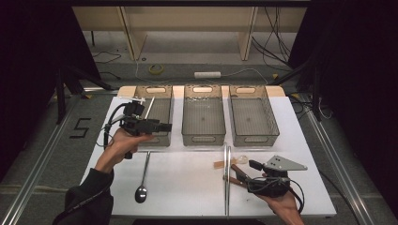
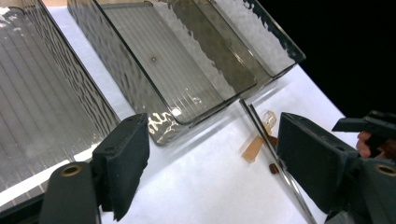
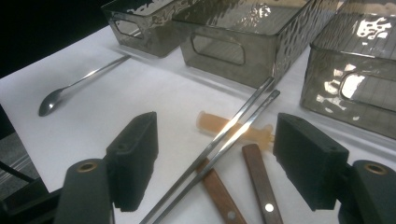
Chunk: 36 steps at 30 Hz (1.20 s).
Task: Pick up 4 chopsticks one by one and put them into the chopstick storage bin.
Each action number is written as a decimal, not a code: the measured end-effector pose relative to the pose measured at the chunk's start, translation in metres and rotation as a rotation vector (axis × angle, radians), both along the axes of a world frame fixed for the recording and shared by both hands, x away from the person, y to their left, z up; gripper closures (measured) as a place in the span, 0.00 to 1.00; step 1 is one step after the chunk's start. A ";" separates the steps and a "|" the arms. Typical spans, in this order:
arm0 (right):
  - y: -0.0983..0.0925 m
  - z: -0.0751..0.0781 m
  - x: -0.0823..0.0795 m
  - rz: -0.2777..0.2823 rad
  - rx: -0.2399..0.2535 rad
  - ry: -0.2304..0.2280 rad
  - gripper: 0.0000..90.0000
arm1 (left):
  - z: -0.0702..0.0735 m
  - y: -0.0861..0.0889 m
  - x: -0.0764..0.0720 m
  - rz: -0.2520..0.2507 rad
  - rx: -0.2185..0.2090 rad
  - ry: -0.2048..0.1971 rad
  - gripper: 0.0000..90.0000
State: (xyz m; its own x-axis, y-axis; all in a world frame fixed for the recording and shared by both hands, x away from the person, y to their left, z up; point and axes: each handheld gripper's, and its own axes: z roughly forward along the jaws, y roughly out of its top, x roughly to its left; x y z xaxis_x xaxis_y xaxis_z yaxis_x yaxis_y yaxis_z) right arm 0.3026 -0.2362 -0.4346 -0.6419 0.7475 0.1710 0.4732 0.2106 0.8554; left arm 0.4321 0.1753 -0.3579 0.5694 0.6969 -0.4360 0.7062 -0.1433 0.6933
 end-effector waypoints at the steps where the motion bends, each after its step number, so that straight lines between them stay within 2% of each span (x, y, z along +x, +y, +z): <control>1: 0.000 0.000 0.000 -0.001 -0.002 0.004 0.37 | -0.001 -0.001 -0.003 -0.003 0.006 -0.006 0.27; 8: 0.007 -0.002 -0.001 -0.013 -0.023 0.045 0.42 | -0.010 -0.009 -0.027 0.006 0.021 -0.050 0.26; 11: 0.011 -0.004 0.000 -0.026 -0.039 0.087 0.44 | -0.018 -0.012 -0.037 0.001 0.016 -0.060 0.26; 14: 0.015 -0.006 0.000 -0.034 -0.051 0.118 0.48 | -0.027 -0.016 -0.046 -0.006 0.047 -0.070 0.25; 18: 0.020 -0.009 0.001 -0.041 -0.078 0.165 0.51 | -0.037 -0.017 -0.055 -0.013 0.063 -0.089 0.25; 27: 0.028 -0.015 0.002 -0.045 -0.104 0.231 0.59 | -0.050 -0.012 -0.075 0.037 0.065 -0.202 0.24; 30: 0.031 -0.017 0.001 -0.055 -0.112 0.238 0.61 | -0.056 -0.012 -0.081 0.049 0.083 -0.220 0.24; 34: 0.032 -0.021 0.001 -0.073 -0.114 0.257 0.63 | -0.058 -0.011 -0.086 0.064 0.076 -0.223 0.24; 36: 0.034 -0.023 0.001 -0.076 -0.121 0.264 0.63 | -0.059 -0.010 -0.089 0.063 0.087 -0.230 0.24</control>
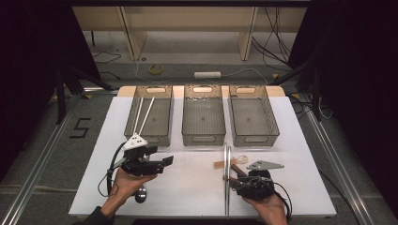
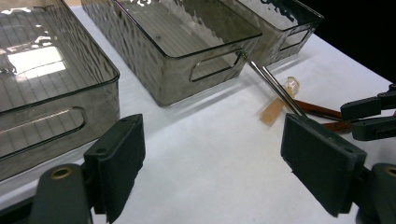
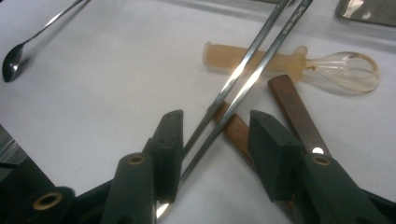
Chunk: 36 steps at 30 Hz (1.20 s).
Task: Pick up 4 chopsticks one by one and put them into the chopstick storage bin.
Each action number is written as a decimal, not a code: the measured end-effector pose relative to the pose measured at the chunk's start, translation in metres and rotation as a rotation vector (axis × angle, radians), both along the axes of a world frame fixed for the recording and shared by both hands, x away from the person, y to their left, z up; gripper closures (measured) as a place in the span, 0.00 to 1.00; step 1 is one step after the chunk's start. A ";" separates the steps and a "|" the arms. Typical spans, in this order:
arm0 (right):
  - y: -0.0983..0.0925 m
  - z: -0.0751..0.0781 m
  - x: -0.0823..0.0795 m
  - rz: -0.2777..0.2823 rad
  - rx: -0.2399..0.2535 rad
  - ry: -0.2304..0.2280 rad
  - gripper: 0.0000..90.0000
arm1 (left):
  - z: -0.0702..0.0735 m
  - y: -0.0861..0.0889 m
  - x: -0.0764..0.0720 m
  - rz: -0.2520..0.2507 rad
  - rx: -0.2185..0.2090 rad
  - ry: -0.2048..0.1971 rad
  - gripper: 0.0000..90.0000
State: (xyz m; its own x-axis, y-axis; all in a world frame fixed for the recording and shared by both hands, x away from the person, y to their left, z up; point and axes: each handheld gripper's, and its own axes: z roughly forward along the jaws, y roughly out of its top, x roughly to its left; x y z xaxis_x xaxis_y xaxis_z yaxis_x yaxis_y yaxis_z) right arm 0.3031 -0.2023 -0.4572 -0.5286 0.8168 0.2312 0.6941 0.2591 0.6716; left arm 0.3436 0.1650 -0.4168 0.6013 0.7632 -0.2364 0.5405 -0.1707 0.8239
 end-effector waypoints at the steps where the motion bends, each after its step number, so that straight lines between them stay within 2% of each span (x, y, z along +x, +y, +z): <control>1: 0.001 -0.001 0.000 0.001 -0.001 -0.001 0.63 | -0.001 0.000 -0.001 0.002 0.002 -0.001 0.23; 13: 0.009 -0.006 -0.002 -0.024 -0.043 0.010 0.64 | -0.004 0.000 -0.011 0.002 0.011 -0.009 0.22; 20: 0.014 -0.009 -0.004 -0.023 -0.072 0.014 0.65 | -0.004 0.003 -0.014 0.012 0.016 -0.034 0.22; 26: 0.017 -0.010 -0.005 -0.020 -0.104 -0.004 0.66 | -0.004 0.006 -0.016 0.015 0.021 -0.041 0.22; 36: 0.017 -0.013 -0.004 -0.021 -0.112 0.008 0.66 | -0.004 0.005 -0.018 0.012 0.028 -0.042 0.21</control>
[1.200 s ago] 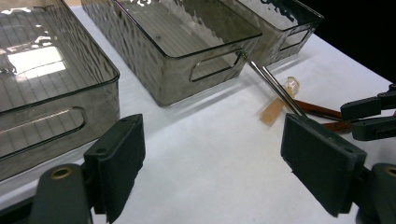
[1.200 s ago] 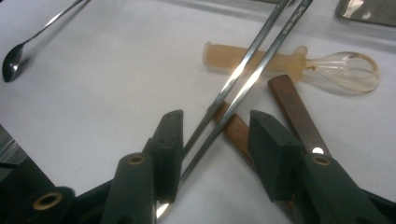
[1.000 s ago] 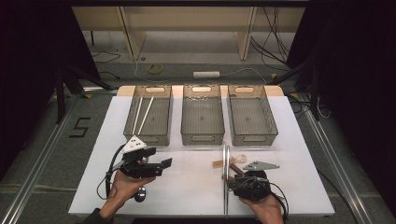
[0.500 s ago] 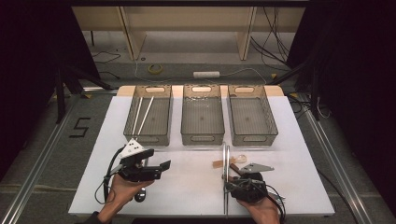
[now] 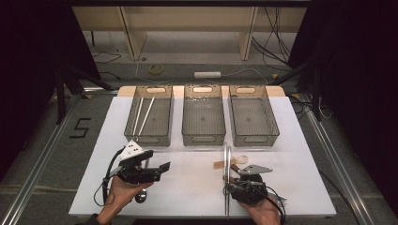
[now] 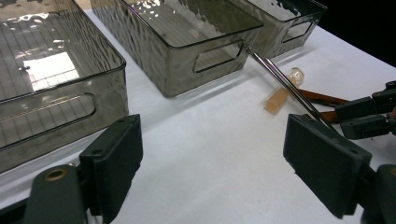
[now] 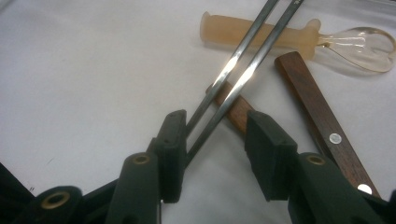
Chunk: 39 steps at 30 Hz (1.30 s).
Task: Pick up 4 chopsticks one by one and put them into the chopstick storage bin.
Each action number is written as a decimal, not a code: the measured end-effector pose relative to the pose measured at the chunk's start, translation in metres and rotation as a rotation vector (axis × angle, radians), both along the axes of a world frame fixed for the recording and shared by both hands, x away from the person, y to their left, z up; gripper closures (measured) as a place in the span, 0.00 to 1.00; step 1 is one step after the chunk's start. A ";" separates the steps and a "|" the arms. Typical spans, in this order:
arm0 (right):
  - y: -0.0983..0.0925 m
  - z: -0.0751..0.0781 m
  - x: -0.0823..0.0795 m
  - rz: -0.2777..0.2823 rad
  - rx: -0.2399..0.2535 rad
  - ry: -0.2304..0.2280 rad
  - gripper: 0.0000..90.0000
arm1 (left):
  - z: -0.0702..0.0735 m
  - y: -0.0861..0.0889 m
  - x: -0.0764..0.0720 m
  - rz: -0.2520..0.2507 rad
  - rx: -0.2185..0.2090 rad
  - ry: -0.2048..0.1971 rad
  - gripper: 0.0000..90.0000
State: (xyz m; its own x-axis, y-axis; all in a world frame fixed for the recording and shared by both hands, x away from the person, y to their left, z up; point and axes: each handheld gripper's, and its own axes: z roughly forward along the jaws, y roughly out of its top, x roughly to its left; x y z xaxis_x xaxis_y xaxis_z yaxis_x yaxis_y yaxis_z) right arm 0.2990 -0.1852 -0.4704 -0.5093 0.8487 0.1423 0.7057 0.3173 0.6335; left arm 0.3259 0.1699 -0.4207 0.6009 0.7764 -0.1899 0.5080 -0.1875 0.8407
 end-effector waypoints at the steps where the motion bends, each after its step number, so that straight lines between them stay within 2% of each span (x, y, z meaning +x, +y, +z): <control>1: 0.000 0.000 0.000 -0.002 -0.001 0.000 0.66 | 0.000 0.000 0.000 0.001 -0.001 -0.001 0.21; 19: 0.004 -0.004 -0.001 0.005 -0.022 0.005 0.67 | -0.001 -0.002 -0.001 -0.010 0.009 0.007 0.21; 39: 0.008 -0.007 -0.003 0.028 -0.088 0.013 0.70 | -0.001 -0.001 -0.002 -0.019 0.013 0.008 0.21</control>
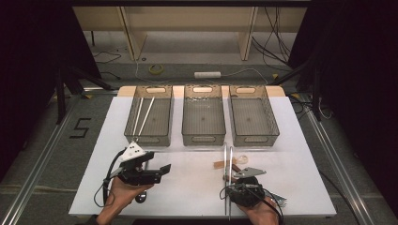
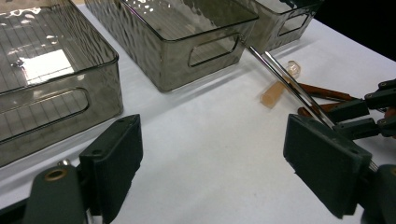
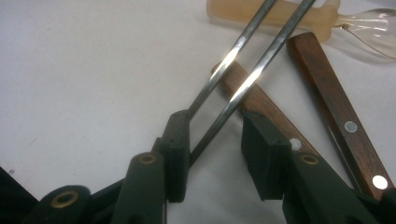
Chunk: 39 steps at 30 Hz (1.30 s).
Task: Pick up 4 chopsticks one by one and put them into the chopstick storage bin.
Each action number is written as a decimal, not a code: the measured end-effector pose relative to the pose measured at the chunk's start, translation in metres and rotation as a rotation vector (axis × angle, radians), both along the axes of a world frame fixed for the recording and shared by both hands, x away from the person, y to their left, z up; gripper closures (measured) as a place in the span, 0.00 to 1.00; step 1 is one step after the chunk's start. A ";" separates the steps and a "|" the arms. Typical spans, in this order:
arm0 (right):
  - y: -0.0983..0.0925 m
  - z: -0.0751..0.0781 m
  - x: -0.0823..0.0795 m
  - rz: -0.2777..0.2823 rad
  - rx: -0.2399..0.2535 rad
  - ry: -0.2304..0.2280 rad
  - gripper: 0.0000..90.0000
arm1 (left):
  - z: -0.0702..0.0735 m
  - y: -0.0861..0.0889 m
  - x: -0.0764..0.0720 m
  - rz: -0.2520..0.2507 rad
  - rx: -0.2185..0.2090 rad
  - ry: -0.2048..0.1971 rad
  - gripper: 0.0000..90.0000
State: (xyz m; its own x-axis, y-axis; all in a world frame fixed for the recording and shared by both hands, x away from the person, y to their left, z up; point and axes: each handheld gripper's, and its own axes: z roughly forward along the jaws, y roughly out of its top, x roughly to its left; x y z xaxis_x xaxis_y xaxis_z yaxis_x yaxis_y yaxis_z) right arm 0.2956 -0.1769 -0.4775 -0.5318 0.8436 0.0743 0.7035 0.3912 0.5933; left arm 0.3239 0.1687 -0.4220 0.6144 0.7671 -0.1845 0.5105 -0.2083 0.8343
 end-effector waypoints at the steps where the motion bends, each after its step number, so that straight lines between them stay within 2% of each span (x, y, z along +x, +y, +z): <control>1: 0.000 0.000 0.000 -0.003 -0.003 0.003 0.70 | 0.000 0.000 0.000 0.001 -0.002 0.002 0.21; 11: 0.000 0.000 -0.002 -0.004 -0.024 0.000 0.74 | 0.000 0.000 -0.001 0.000 -0.003 0.000 0.21; 17: -0.002 0.000 -0.003 -0.027 -0.021 0.000 0.79 | 0.000 0.000 -0.001 -0.002 -0.004 0.002 0.21; 31: -0.012 0.000 -0.004 -0.087 0.018 0.034 0.90 | 0.000 -0.001 -0.001 -0.003 -0.004 0.006 0.21; 39: -0.019 -0.002 -0.002 -0.129 0.078 0.057 0.94 | 0.000 -0.001 -0.001 -0.006 -0.006 0.006 0.21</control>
State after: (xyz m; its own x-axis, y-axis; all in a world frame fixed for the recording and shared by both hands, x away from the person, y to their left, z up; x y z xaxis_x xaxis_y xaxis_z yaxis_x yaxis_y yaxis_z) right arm 0.2932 -0.1962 -0.4794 -0.4127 0.8950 0.1693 0.7781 0.2497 0.5764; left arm 0.3229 0.1679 -0.4220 0.6178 0.7624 -0.1927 0.5143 -0.2064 0.8324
